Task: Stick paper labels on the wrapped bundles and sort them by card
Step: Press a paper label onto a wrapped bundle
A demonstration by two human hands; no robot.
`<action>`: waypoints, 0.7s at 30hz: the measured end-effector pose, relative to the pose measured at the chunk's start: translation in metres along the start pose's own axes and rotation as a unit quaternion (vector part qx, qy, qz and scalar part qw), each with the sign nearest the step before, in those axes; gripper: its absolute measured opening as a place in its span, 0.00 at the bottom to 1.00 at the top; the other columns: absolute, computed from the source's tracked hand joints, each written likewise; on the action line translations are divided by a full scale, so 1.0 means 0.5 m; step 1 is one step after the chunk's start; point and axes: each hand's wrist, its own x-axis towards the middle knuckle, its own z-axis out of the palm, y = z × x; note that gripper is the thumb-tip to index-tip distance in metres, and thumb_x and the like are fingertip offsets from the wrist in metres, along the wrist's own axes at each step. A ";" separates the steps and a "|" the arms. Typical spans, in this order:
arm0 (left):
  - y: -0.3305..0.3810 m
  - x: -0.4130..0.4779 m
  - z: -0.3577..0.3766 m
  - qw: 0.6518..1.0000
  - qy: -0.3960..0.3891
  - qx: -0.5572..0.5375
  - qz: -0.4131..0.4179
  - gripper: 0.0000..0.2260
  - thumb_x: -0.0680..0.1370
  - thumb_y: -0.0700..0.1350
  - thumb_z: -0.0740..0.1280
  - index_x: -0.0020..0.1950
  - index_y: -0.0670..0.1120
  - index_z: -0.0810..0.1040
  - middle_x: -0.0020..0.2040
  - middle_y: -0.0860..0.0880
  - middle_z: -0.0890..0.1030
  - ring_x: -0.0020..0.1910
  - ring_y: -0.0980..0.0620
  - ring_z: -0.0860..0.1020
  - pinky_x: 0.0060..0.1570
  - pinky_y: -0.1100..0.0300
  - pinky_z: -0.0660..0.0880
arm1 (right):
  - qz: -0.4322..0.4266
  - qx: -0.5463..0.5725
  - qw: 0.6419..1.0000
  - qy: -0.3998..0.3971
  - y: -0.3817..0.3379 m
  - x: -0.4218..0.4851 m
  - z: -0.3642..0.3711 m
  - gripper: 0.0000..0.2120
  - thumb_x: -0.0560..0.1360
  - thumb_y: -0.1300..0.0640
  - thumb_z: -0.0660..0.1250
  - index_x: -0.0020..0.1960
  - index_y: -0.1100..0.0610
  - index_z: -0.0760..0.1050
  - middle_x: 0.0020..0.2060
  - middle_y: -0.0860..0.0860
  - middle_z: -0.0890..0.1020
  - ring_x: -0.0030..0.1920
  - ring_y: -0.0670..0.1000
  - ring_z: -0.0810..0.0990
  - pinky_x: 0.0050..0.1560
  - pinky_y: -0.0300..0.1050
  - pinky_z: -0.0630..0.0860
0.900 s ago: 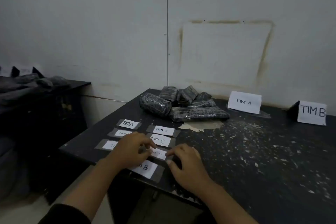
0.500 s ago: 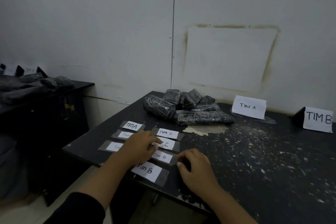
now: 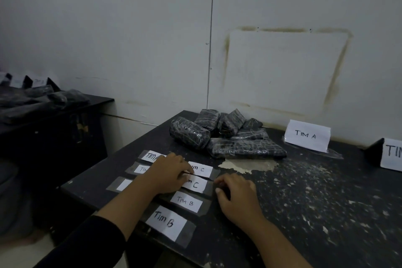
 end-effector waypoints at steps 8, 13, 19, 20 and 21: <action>-0.003 0.014 0.000 1.000 0.028 0.000 0.013 0.09 0.78 0.51 0.61 0.56 0.56 0.77 0.54 0.55 0.77 0.56 0.55 0.70 0.57 0.57 0.65 | -0.001 0.064 0.998 0.021 0.014 -0.002 0.004 0.05 0.75 0.53 0.62 0.50 0.44 0.73 0.42 0.35 0.72 0.48 0.38 0.72 0.64 0.42 0.55; 0.006 0.034 -0.016 1.000 -0.016 -0.022 -0.008 0.06 0.79 0.50 0.61 0.53 0.52 0.75 0.50 0.55 0.74 0.55 0.55 0.69 0.56 0.58 0.66 | 0.007 0.094 0.995 0.026 0.018 0.004 0.004 0.05 0.75 0.53 0.63 0.48 0.43 0.72 0.43 0.36 0.73 0.46 0.36 0.71 0.64 0.43 0.56; 0.011 0.054 -0.059 0.989 -0.119 -0.064 -0.054 0.03 0.80 0.47 0.60 0.47 0.53 0.71 0.50 0.53 0.72 0.53 0.53 0.68 0.60 0.53 0.69 | 0.020 0.134 0.990 0.031 0.019 0.006 0.005 0.09 0.74 0.53 0.64 0.44 0.39 0.69 0.43 0.38 0.76 0.45 0.35 0.73 0.66 0.48 0.61; 0.014 0.057 -0.069 0.990 -0.117 -0.064 -0.055 0.04 0.80 0.46 0.60 0.46 0.53 0.70 0.49 0.53 0.72 0.53 0.53 0.69 0.59 0.54 0.70 | 0.024 0.153 0.987 0.041 0.021 0.009 0.007 0.08 0.73 0.52 0.65 0.43 0.38 0.68 0.43 0.39 0.76 0.45 0.37 0.74 0.64 0.51 0.65; 0.020 0.060 -0.079 0.990 -0.111 -0.063 -0.054 0.04 0.80 0.46 0.60 0.45 0.53 0.70 0.49 0.52 0.72 0.53 0.52 0.69 0.58 0.54 0.70 | 0.037 0.176 0.982 0.056 0.019 0.012 0.005 0.06 0.72 0.48 0.65 0.43 0.38 0.68 0.43 0.39 0.76 0.45 0.38 0.75 0.61 0.54 0.69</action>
